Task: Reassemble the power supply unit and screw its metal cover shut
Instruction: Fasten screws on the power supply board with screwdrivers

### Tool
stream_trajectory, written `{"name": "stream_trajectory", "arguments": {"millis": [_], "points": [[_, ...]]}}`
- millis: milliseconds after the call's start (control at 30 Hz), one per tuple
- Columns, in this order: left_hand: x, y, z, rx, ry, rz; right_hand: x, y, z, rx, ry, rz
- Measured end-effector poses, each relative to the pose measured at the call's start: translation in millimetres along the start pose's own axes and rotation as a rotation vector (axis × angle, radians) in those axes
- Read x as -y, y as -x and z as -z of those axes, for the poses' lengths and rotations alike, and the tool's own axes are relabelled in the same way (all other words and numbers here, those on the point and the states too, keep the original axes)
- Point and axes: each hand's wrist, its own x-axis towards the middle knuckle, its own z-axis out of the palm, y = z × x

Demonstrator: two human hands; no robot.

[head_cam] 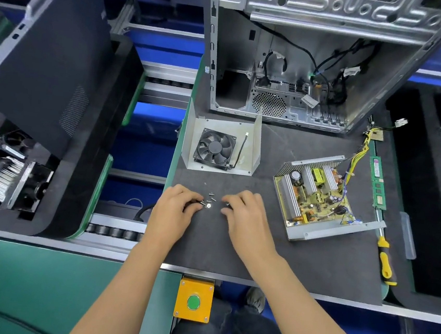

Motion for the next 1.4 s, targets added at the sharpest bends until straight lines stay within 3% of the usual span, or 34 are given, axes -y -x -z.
{"name": "stream_trajectory", "arguments": {"millis": [400, 733, 867, 1100, 1400], "points": [[2.7, -2.0, 1.7, -0.006, 0.056, 0.083, -15.1, -10.7, -11.7, 0.079, -0.045, -0.042], [8.4, -1.3, 4.0, -0.008, 0.021, -0.008, -21.9, -15.5, 3.0, 0.032, -0.283, -0.126], [7.1, -1.7, 2.3, -0.013, 0.007, -0.020, -30.8, -13.1, 10.8, -0.051, -0.225, -0.165], [4.9, -2.7, -0.8, -0.026, 0.029, 0.038, -37.4, -12.3, 7.6, 0.062, -0.156, -0.178], [1.4, -7.0, -0.8, -0.039, 0.008, 0.059, -30.3, -28.3, 2.2, 0.059, -0.116, -0.149]]}}
